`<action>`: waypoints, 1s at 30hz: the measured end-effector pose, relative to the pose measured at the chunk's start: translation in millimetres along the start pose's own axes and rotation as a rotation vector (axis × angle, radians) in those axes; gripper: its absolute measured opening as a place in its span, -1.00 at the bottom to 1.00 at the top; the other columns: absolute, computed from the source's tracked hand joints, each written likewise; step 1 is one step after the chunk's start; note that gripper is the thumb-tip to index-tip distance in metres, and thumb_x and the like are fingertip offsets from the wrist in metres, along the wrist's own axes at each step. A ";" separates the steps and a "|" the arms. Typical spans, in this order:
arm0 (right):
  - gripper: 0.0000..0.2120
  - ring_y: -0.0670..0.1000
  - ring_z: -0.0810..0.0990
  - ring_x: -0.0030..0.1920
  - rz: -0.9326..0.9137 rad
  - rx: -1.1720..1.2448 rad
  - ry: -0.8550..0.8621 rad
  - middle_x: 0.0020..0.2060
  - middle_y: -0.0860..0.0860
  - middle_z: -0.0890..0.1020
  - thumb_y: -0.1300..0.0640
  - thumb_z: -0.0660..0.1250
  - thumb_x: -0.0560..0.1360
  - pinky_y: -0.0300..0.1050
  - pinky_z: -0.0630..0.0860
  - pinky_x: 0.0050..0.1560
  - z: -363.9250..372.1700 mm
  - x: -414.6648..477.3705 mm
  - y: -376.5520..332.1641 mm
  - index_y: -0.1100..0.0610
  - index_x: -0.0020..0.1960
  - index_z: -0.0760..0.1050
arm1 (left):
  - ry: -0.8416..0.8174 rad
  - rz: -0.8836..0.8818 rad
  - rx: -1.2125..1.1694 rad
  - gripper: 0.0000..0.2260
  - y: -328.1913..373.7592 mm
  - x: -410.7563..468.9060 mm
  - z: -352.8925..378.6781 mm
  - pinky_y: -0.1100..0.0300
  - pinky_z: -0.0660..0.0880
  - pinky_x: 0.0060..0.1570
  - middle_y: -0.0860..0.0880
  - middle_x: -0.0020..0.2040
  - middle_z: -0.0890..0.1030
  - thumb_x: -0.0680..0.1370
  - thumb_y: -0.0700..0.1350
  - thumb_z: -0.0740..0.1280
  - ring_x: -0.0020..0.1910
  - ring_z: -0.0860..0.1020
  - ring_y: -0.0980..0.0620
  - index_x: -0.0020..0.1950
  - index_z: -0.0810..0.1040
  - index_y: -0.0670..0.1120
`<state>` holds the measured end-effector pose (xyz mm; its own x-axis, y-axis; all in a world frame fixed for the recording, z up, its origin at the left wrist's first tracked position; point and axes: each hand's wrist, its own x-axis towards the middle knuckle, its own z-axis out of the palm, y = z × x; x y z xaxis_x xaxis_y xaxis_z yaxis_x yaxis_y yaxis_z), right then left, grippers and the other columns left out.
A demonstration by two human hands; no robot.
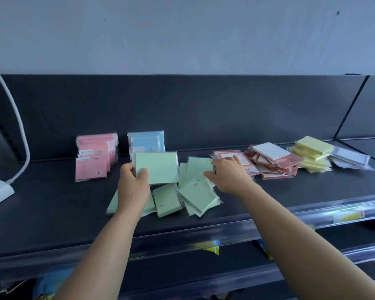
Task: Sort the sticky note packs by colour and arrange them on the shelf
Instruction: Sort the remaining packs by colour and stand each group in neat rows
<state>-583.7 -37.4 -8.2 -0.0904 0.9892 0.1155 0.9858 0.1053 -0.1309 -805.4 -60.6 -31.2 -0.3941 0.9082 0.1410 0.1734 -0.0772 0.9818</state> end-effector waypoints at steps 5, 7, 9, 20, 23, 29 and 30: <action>-0.56 0.13 0.36 0.29 0.062 -0.069 -0.048 0.07 0.08 0.56 -0.26 0.19 0.49 0.12 0.06 0.46 9.8 16.8 -11.1 0.14 -0.02 0.45 | 0.024 -0.019 -0.016 -0.89 -1.2 7.0 -0.3 -0.02 0.54 -0.05 0.04 -0.04 0.52 0.61 -0.17 0.19 -0.20 0.51 0.08 0.12 0.35 -0.03; -0.57 0.13 0.35 0.25 0.090 -0.021 -0.015 -0.02 0.05 0.54 -0.25 0.25 0.46 0.10 0.12 0.41 11.6 19.3 -12.2 0.13 -0.05 0.40 | 0.032 -0.012 -0.003 -0.89 -1.5 9.6 -1.5 0.08 0.50 -0.13 0.03 -0.02 0.53 0.61 -0.16 0.19 -0.18 0.51 0.08 0.12 0.35 -0.02; -0.58 0.13 0.38 0.15 0.146 0.106 0.040 -0.12 0.00 0.52 -0.22 0.33 0.41 0.02 0.25 0.24 16.0 23.5 -8.6 0.15 -0.04 0.43 | 0.044 -0.020 -0.002 -0.89 -2.0 12.3 -2.2 0.10 0.49 -0.15 0.05 -0.03 0.53 0.61 -0.15 0.19 -0.15 0.53 0.07 0.13 0.36 -0.02; -0.94 0.09 0.66 -0.06 -0.037 1.089 0.042 -0.07 0.09 0.68 0.21 0.35 0.52 0.03 0.63 -0.04 -19.9 27.1 2.2 0.13 -0.01 0.56 | -0.059 -0.049 -0.153 -0.80 11.4 19.3 4.3 0.01 0.64 -0.06 -0.09 0.08 0.44 0.65 -0.20 0.13 -0.19 0.61 0.10 0.27 0.34 -0.07; -0.90 -0.06 0.63 -0.22 -0.162 0.884 -0.064 -0.11 0.10 0.67 0.25 0.35 0.51 -0.13 0.63 -0.19 -26.7 29.5 -4.6 0.13 0.01 0.59 | -0.144 -0.007 -0.186 -0.80 23.6 17.8 10.4 0.02 0.63 -0.09 -0.02 0.07 0.52 0.67 -0.17 0.10 -0.08 0.61 0.06 0.28 0.36 -0.10; -0.74 -0.03 0.62 -0.31 -0.087 0.966 0.089 -0.16 0.06 0.64 0.18 0.53 0.36 -0.08 0.63 -0.17 -18.6 42.4 -28.5 0.11 0.01 0.57 | -0.154 0.125 0.096 -0.80 30.0 17.1 11.6 0.17 0.50 -0.09 0.12 -0.02 0.53 0.59 -0.01 0.29 -0.05 0.55 0.11 0.16 0.37 -0.02; -0.76 -0.03 0.62 -0.26 -0.062 0.937 0.103 -0.16 0.04 0.62 0.15 0.51 0.39 -0.08 0.62 -0.13 -14.6 45.4 -26.6 0.13 0.02 0.55 | -0.091 0.132 0.136 -0.81 28.2 18.4 8.9 0.18 0.45 -0.11 0.14 -0.03 0.49 0.60 -0.03 0.27 -0.07 0.51 0.12 0.17 0.36 -0.02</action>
<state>-611.9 3.1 14.8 -0.0821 0.9699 0.2293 0.4604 0.2410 -0.8543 -799.7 -42.4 -2.0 -0.2778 0.9277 0.2493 0.3409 -0.1474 0.9285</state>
